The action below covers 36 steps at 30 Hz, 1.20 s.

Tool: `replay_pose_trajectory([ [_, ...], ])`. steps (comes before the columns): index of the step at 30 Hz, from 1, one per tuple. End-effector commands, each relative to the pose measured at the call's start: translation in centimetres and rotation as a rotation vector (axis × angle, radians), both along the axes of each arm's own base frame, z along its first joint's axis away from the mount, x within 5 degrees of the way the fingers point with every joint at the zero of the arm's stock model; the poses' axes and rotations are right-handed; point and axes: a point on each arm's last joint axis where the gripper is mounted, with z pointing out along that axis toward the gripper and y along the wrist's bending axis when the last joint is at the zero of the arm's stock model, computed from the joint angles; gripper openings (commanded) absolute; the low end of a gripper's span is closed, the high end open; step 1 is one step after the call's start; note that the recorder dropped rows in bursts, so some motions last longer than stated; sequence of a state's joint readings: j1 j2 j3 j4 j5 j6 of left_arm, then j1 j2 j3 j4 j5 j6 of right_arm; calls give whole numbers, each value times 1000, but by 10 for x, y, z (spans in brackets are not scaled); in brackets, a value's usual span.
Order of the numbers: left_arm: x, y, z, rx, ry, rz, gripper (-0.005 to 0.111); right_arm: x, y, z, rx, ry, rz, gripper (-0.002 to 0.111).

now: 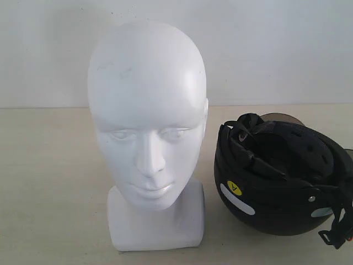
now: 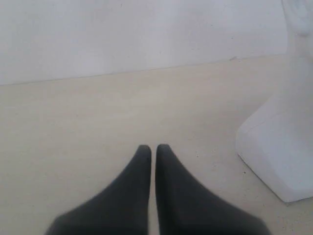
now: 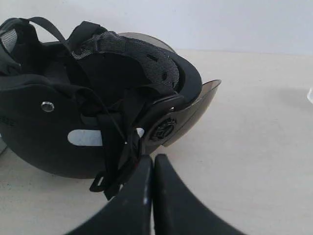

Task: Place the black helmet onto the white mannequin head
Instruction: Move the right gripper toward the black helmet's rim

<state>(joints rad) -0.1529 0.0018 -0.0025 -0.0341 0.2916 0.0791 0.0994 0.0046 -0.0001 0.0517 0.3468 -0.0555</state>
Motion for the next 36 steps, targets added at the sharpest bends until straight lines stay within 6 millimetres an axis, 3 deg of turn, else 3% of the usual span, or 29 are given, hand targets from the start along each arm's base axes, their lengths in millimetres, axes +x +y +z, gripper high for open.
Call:
replay_pose_trajectory([
  [1, 0, 0, -1, 3, 0, -3, 4, 0, 0, 1, -8, -18, 0, 0],
  [14, 0, 0, -1, 3, 0, -3, 4, 1, 0, 4, -1, -47, -1, 0],
  [21, 0, 0, -1, 3, 0, -3, 4, 3, -1, 31, 88, -343, -21, 0],
  [23, 0, 0, -1, 3, 0, -3, 4, 2, -1, 35, 114, -351, -23, 0],
  [29, 0, 0, -1, 3, 0, -3, 4, 2, -1, 85, 111, -381, -18, 0],
  [36, 0, 0, -1, 3, 0, -3, 4, 37, 3, 139, 59, -244, -15, 0],
])
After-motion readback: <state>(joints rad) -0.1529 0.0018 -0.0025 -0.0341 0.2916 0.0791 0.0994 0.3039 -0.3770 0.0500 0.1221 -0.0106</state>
